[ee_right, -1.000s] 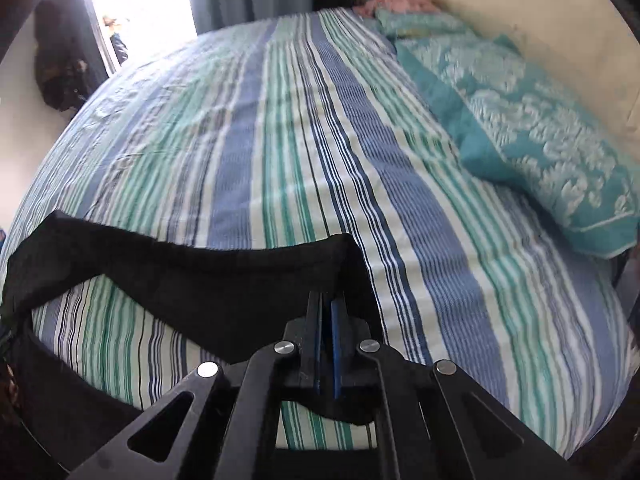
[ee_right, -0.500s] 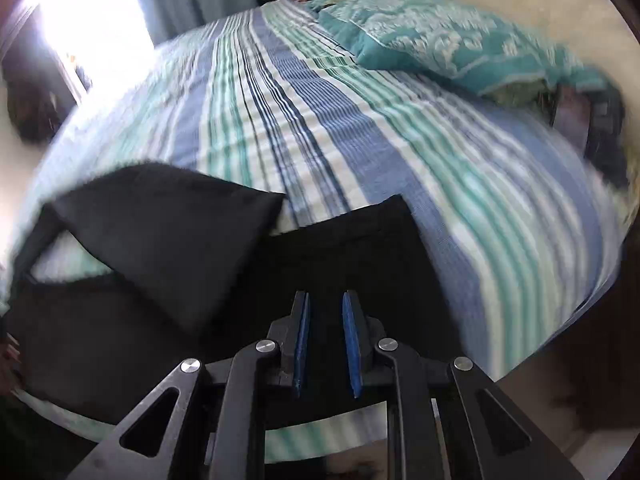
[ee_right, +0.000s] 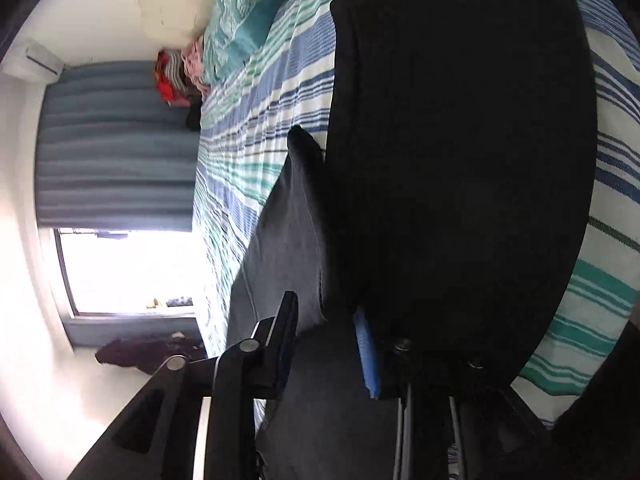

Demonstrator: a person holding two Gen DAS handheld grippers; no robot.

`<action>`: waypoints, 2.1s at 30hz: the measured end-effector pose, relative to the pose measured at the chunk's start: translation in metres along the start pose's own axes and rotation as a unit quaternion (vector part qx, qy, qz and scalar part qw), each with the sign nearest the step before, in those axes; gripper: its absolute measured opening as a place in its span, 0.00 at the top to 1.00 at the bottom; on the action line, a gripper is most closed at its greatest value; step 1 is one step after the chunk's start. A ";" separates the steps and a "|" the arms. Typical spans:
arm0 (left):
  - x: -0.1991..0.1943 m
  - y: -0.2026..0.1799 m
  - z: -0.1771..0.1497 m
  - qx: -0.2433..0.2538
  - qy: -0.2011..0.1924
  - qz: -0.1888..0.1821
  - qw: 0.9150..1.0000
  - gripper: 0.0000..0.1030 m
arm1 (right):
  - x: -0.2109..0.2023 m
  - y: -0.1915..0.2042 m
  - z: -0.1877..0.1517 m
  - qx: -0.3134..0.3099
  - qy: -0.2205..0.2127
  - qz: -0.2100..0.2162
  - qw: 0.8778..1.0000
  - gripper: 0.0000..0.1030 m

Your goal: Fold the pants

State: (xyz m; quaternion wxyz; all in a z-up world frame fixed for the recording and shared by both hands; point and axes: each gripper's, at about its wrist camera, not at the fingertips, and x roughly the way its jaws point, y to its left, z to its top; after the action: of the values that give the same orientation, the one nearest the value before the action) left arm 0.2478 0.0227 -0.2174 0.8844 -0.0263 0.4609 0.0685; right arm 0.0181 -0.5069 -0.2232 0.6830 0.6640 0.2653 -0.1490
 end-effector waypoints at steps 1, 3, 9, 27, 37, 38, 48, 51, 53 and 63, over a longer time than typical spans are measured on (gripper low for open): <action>0.000 0.000 0.000 0.000 -0.001 0.000 1.000 0.00 | -0.002 -0.001 -0.001 0.009 -0.013 0.006 1.000 0.64; 0.000 0.000 -0.001 -0.001 -0.002 -0.001 1.000 0.00 | -0.001 0.000 0.000 0.027 -0.028 0.017 0.999 0.58; 0.000 0.000 -0.001 -0.002 -0.003 -0.003 1.000 0.00 | 0.009 0.015 0.010 -0.008 -0.032 -0.017 0.999 0.81; 0.068 -0.006 0.150 -0.283 0.149 -0.231 0.919 0.01 | -0.093 0.194 -0.023 -0.325 -0.050 0.031 0.944 0.87; 0.078 0.011 0.154 -0.331 0.175 -0.248 0.894 0.95 | -0.144 0.197 -0.010 -0.320 -0.052 0.059 0.944 0.87; 0.065 0.015 0.155 -0.328 0.164 -0.256 0.895 0.95 | -0.140 0.195 -0.003 -0.322 -0.052 0.047 0.944 0.87; -0.138 0.035 0.039 -0.123 0.018 -0.199 0.972 0.76 | -0.113 0.188 0.072 -0.343 -0.052 -0.022 0.937 0.88; -0.111 0.030 -0.026 -0.117 0.096 -0.181 0.972 0.77 | -0.092 0.129 0.096 -0.324 -0.033 -0.118 0.938 0.88; -0.099 0.027 -0.052 -0.132 0.137 -0.177 0.966 0.82 | -0.073 0.087 0.107 -0.316 -0.012 -0.188 0.930 0.88; -0.131 0.019 -0.058 -0.110 0.120 -0.172 0.972 0.94 | -0.071 0.051 0.099 -0.346 -0.007 -0.252 0.904 0.88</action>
State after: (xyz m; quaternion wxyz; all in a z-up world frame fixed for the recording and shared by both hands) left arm 0.1238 0.0222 -0.1431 0.8128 -0.2104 0.5419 -0.0374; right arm 0.0046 -0.6114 -0.1438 0.8110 0.2962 0.4541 -0.2197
